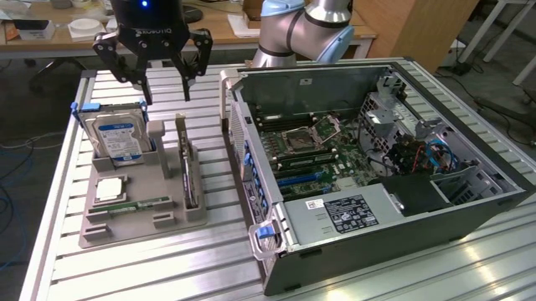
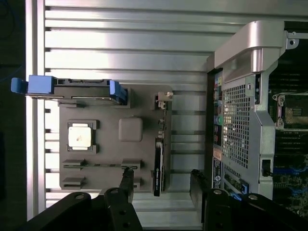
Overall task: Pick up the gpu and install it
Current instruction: 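Pick up the gpu and move the gpu toward the slot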
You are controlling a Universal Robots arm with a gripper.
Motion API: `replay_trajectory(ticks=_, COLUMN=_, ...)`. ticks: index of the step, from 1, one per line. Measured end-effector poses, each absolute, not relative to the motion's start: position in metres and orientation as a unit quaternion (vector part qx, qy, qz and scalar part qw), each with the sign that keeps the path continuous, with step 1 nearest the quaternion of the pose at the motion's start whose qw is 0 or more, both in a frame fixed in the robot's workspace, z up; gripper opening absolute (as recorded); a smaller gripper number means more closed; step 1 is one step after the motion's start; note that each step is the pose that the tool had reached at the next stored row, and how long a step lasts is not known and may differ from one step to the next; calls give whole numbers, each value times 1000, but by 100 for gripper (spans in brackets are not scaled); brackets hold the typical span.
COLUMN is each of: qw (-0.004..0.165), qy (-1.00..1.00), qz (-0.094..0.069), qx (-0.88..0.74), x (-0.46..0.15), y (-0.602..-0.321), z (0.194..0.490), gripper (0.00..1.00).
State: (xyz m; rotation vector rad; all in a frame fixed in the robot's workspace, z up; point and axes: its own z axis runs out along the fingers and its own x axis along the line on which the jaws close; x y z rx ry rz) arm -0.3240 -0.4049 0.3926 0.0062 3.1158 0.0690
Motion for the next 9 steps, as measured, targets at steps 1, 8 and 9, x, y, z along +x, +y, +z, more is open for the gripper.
replay_trajectory(ticks=1, qw=12, qy=1000, qz=22, qx=2, x=-324, y=-405, z=392, gripper=59)
replay_trajectory(ticks=8, qw=12, qy=1000, qz=22, qx=-3, x=-324, y=-405, z=390, gripper=59)
replay_trajectory(ticks=9, qw=12, qy=1000, qz=22, qx=-7, x=-324, y=-405, z=390, gripper=59)
